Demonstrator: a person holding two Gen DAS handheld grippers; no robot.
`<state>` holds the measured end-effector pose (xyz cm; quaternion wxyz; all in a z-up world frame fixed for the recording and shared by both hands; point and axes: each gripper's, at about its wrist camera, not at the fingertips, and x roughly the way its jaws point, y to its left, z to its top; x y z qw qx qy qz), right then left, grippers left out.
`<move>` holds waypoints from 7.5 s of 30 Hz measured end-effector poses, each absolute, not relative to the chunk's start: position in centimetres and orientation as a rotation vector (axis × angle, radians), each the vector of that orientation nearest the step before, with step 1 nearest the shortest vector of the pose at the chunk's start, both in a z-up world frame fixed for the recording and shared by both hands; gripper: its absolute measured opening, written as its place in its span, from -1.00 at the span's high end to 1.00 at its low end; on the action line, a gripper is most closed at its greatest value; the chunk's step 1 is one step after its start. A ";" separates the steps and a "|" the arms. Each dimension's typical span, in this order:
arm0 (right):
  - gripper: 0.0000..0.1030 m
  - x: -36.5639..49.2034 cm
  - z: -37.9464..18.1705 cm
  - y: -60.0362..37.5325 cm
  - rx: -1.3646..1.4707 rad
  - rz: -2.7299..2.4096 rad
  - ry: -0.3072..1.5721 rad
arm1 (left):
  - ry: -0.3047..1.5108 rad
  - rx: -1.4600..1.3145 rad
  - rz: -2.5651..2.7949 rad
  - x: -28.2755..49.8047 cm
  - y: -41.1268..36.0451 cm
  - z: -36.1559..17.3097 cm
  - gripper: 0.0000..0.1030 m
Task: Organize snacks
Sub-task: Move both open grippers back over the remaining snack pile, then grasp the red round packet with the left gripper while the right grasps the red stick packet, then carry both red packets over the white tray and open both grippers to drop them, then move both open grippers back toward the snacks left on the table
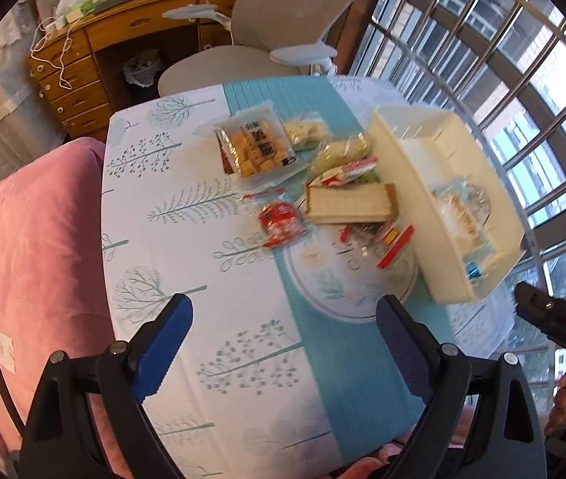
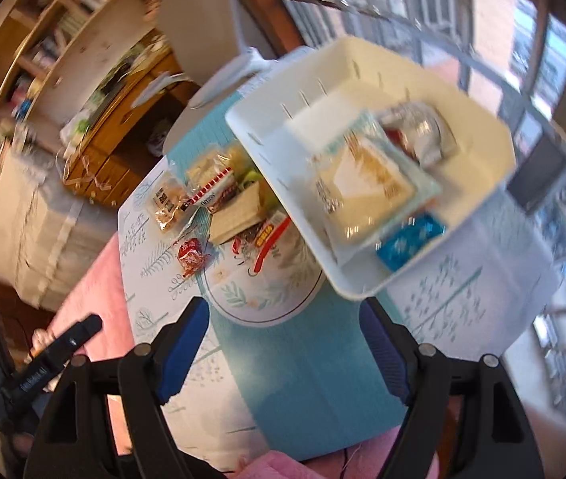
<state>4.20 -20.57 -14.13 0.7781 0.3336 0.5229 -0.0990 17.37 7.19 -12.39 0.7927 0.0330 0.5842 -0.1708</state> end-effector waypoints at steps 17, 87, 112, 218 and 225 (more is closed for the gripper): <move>-0.52 7.2 -18.8 -18.8 0.942 -0.212 1.046 | 1.343 0.172 -0.337 22.8 5.5 -18.1 -0.80; 0.99 16.1 -25.4 -15.2 0.828 -0.215 1.129 | 1.349 -0.090 -0.353 27.7 4.3 -24.7 0.03; 0.99 9.7 -14.9 -14.3 0.678 -0.143 0.964 | 1.211 -0.221 -0.469 18.5 7.4 -14.9 0.03; -0.13 8.5 -15.0 -14.7 0.522 -0.213 1.154 | 1.191 -0.070 -0.344 18.8 10.9 -11.9 -0.48; -0.13 9.6 -16.0 -15.5 0.668 -0.166 1.229 | 1.199 -0.101 -0.325 22.6 12.3 -12.2 -0.58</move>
